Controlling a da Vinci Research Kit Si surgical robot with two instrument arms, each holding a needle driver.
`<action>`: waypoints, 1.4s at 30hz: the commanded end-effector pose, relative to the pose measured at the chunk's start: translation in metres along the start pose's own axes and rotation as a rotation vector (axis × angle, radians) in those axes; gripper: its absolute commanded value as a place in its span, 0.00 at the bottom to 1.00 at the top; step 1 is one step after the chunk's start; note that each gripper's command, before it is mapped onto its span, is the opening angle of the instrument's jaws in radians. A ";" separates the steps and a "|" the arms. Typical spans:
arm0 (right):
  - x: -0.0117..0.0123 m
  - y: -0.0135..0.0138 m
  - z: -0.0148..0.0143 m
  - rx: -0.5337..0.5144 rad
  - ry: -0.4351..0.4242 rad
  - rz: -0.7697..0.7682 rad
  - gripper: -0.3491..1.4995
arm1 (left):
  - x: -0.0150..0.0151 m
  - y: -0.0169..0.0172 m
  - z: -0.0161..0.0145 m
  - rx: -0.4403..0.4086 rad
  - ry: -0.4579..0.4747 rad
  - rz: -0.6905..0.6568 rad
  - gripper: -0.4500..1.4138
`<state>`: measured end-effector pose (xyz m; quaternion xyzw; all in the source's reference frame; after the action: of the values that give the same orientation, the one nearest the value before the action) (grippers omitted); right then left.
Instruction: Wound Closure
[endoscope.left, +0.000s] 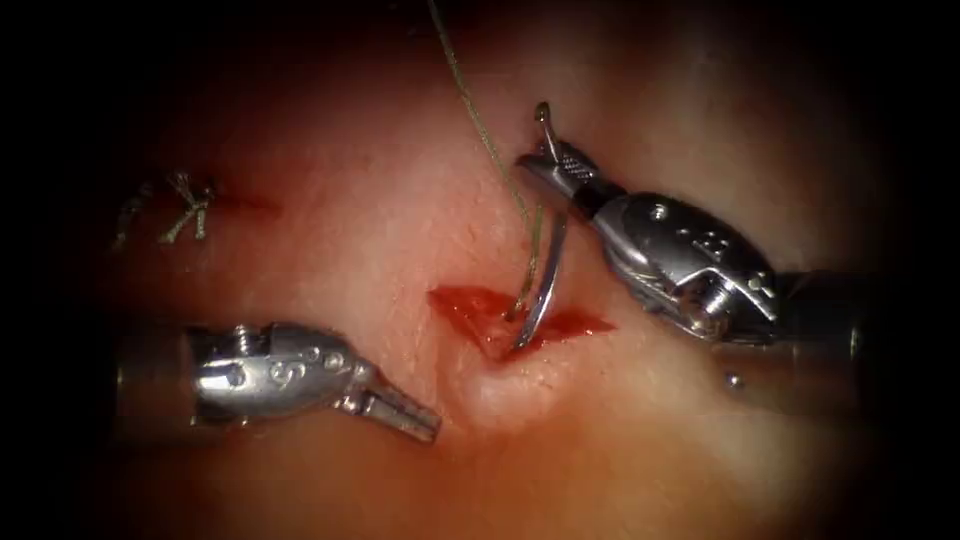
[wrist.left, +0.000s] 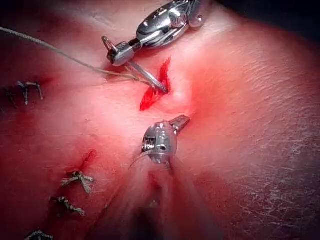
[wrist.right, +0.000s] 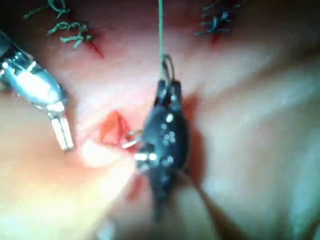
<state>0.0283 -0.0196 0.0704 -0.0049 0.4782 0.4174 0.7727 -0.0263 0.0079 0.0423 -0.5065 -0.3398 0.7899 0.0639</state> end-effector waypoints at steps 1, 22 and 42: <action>0.0001 0.0000 0.0007 -0.017 0.005 -0.058 0.00 | -0.0003 -0.0002 0.0006 -0.001 -0.002 0.001 0.00; 0.0014 -0.0002 0.0014 -0.006 0.024 -0.192 0.00 | -0.0010 0.0003 0.0007 0.003 -0.008 0.004 0.00; 0.0003 -0.0038 0.0015 0.118 -0.001 -0.217 0.00 | -0.0010 0.0004 0.0007 0.004 -0.008 0.003 0.00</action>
<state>0.0311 -0.0212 0.0689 -0.0090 0.4981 0.3003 0.8134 -0.0258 0.0070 0.0425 -0.5030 -0.3373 0.7932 0.0633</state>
